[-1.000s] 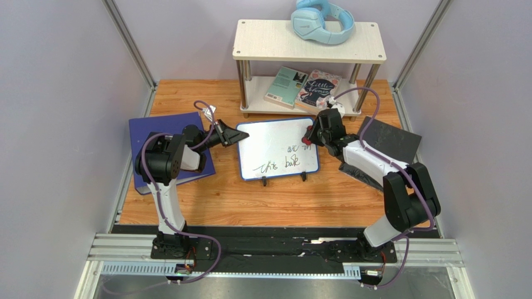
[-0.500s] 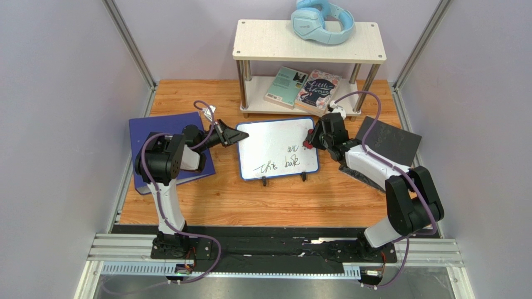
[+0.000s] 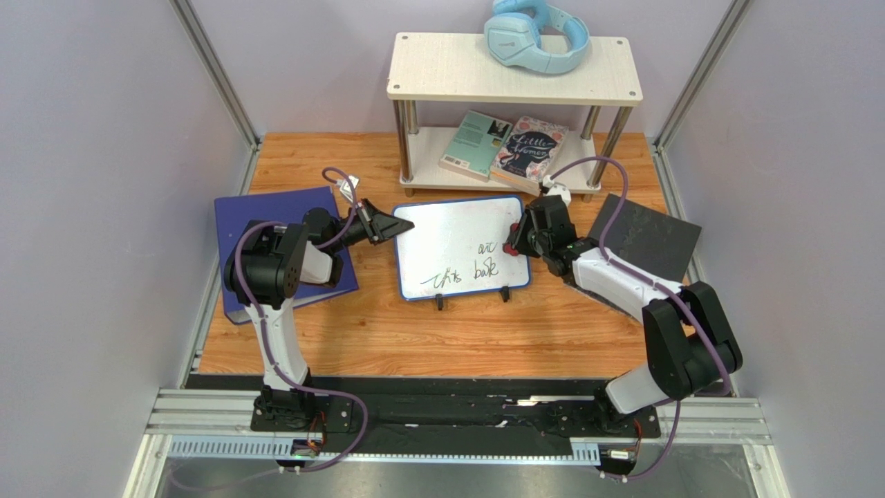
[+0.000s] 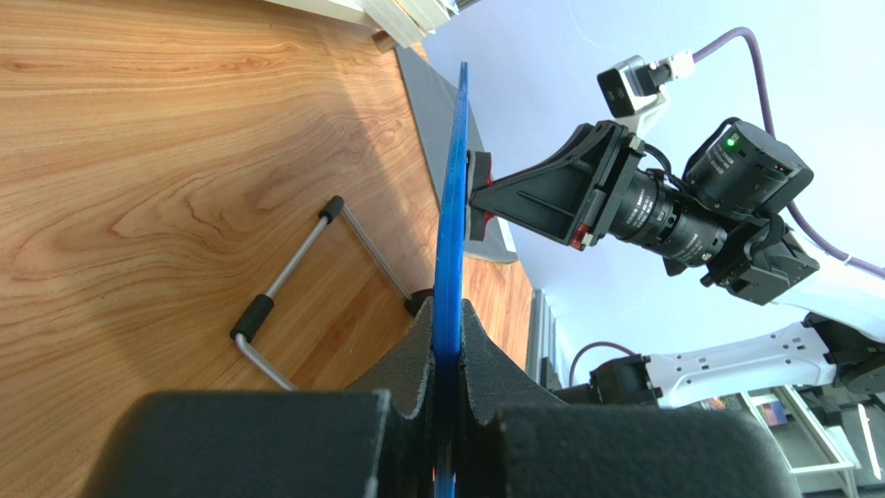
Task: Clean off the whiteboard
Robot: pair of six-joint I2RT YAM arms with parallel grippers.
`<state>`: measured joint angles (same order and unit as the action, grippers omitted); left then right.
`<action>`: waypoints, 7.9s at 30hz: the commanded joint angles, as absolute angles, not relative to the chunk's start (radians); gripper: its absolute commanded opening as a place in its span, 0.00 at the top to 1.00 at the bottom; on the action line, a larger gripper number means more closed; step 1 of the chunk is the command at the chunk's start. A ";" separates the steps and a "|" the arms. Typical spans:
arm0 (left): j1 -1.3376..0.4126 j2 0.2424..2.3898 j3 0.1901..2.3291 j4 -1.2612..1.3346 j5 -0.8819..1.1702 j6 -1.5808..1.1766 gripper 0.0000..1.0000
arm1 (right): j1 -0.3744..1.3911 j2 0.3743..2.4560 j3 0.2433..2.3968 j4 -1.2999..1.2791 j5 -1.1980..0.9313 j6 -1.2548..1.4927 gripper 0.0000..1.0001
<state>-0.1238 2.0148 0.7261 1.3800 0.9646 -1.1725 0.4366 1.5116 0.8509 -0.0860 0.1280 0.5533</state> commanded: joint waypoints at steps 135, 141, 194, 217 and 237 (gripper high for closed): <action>-0.127 2.031 0.719 1.528 0.996 -1.104 1.00 | 0.960 1.967 1.405 -0.258 0.424 0.043 1.00; -0.127 2.033 0.721 1.528 0.996 -1.104 1.00 | 0.954 1.936 1.408 -0.230 0.626 0.031 1.00; -0.129 2.033 0.723 1.528 0.993 -1.103 1.00 | 1.092 1.905 1.252 -0.066 0.843 0.115 1.00; -0.129 2.031 0.721 1.528 0.993 -1.101 1.00 | 0.956 1.852 1.172 -0.138 0.879 0.221 1.00; -0.129 2.028 0.721 1.528 0.994 -1.100 1.00 | 0.983 1.680 1.060 -0.222 0.758 0.299 1.00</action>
